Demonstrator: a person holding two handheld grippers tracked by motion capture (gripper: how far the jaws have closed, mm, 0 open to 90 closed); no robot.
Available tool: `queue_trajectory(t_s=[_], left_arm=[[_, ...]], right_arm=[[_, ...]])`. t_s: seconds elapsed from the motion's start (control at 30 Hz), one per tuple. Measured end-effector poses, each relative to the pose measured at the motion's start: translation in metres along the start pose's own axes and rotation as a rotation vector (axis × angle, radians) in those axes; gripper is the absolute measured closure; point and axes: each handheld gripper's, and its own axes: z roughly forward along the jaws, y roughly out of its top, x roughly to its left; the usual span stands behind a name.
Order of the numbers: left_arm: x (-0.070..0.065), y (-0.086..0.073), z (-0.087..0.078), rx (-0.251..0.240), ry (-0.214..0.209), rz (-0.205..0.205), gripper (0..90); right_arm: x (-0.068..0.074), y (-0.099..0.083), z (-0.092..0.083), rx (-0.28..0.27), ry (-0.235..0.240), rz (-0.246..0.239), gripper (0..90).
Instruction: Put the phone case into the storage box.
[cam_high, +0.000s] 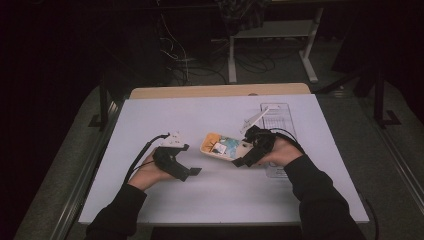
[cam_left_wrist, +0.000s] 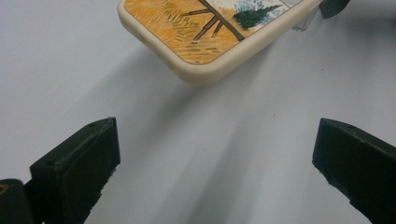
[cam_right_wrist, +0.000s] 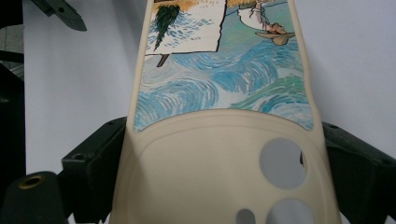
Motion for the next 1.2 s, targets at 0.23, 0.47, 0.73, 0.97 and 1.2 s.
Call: queue_trajectory(t_s=[0.23, 0.47, 0.73, 0.97, 1.2], left_arm=[[-0.003, 0.001, 0.001, 0.010, 0.033, 0.058, 0.4], [-0.008, 0.002, 0.001, 0.016, 0.058, 0.090, 0.4], [-0.010, 0.002, 0.001, 0.024, 0.077, 0.145, 0.4], [-0.014, 0.003, 0.001, 0.009, 0.091, 0.173, 0.4], [-0.015, 0.003, 0.000, 0.010, 0.112, 0.204, 0.4]], right_arm=[[0.000, 0.000, -0.001, -0.005, 0.004, 0.003, 9.5], [0.000, 0.000, -0.001, -0.009, 0.005, 0.005, 9.5], [0.000, 0.000, -0.001, -0.008, 0.003, 0.004, 9.4], [0.000, 0.001, -0.001, -0.011, 0.003, 0.002, 9.4], [0.000, 0.001, -0.001, -0.012, 0.001, 0.001, 9.4]])
